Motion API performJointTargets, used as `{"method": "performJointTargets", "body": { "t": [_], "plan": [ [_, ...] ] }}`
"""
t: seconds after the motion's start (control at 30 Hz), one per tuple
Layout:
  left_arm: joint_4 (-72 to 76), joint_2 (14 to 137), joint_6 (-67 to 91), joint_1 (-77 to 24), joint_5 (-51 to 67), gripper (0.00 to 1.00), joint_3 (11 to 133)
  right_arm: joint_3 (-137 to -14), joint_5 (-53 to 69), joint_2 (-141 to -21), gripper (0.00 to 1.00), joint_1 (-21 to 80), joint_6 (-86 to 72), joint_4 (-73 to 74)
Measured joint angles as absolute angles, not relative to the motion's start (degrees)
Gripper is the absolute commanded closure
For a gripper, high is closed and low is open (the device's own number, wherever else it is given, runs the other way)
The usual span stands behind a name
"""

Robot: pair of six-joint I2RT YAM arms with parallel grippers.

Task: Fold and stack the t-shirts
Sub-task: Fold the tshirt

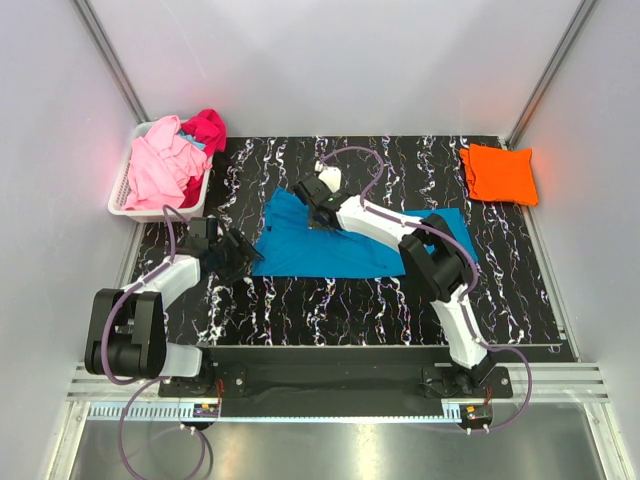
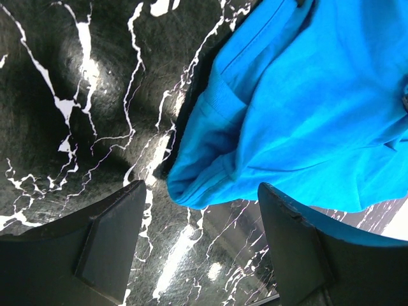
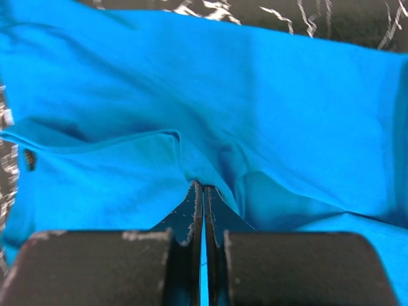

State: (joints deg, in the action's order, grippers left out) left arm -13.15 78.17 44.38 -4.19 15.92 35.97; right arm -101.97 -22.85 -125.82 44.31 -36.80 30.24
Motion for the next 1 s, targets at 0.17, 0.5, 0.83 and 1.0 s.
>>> {"method": "performJointTargets", "body": {
  "t": [0.17,0.5,0.83,1.0],
  "plan": [
    [-13.5,78.2,44.3,-4.2,15.8,0.25,35.9,-102.7,-25.3,-128.0,0.78,44.3,-40.2,32.7],
    [-13.1,78.2,44.0,-4.2,15.7,0.24,36.1,-103.7,-26.6,-129.4,0.49,44.3,-41.6,35.3],
    [-11.9,83.6,43.3,-9.6,16.6,0.25,48.2,-101.6,-27.9,-123.6,0.5,44.3,-38.8,35.8],
    [-13.3,93.4,43.6,-13.1,16.2,0.25,59.9,-96.1,-28.6,-114.2,0.5,43.3,-38.2,35.9]
  ]
}}
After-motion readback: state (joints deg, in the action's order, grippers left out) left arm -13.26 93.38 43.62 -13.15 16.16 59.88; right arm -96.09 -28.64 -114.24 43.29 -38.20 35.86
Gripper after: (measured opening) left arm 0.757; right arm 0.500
